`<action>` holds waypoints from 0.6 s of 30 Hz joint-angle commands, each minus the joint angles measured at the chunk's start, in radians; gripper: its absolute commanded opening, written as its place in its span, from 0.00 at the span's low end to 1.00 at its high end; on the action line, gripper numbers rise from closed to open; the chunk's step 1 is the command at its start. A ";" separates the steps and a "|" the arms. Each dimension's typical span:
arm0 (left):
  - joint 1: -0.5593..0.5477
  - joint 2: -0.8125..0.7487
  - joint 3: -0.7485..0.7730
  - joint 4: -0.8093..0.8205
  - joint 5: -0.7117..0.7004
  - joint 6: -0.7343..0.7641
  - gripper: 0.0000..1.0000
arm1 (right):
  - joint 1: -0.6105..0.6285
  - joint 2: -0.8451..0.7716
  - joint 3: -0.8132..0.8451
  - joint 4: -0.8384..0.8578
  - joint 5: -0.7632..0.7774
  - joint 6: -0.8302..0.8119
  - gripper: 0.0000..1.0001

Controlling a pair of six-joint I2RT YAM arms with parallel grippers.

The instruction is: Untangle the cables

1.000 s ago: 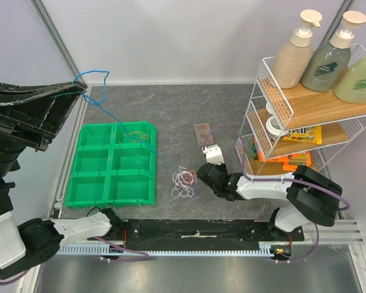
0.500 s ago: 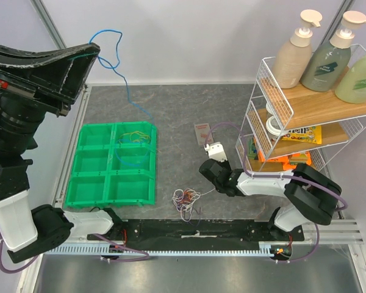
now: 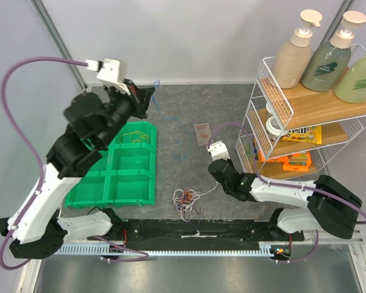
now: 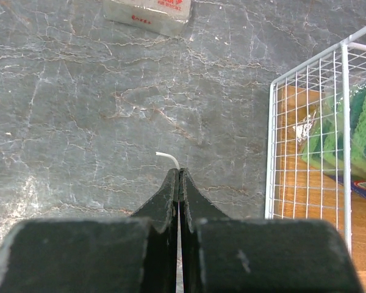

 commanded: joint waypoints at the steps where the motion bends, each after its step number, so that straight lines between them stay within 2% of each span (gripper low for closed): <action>1: 0.005 -0.081 -0.119 0.011 -0.163 0.081 0.02 | -0.003 -0.059 -0.032 0.098 -0.022 -0.039 0.00; 11: 0.023 -0.162 -0.274 -0.010 -0.269 0.086 0.02 | -0.003 -0.087 -0.073 0.158 -0.057 -0.053 0.00; 14: 0.041 -0.149 -0.227 -0.011 -0.264 0.121 0.02 | -0.003 -0.085 -0.081 0.162 -0.060 -0.056 0.00; 18: 0.052 -0.095 -0.074 -0.042 -0.223 0.149 0.02 | -0.003 -0.084 -0.093 0.182 -0.069 -0.061 0.00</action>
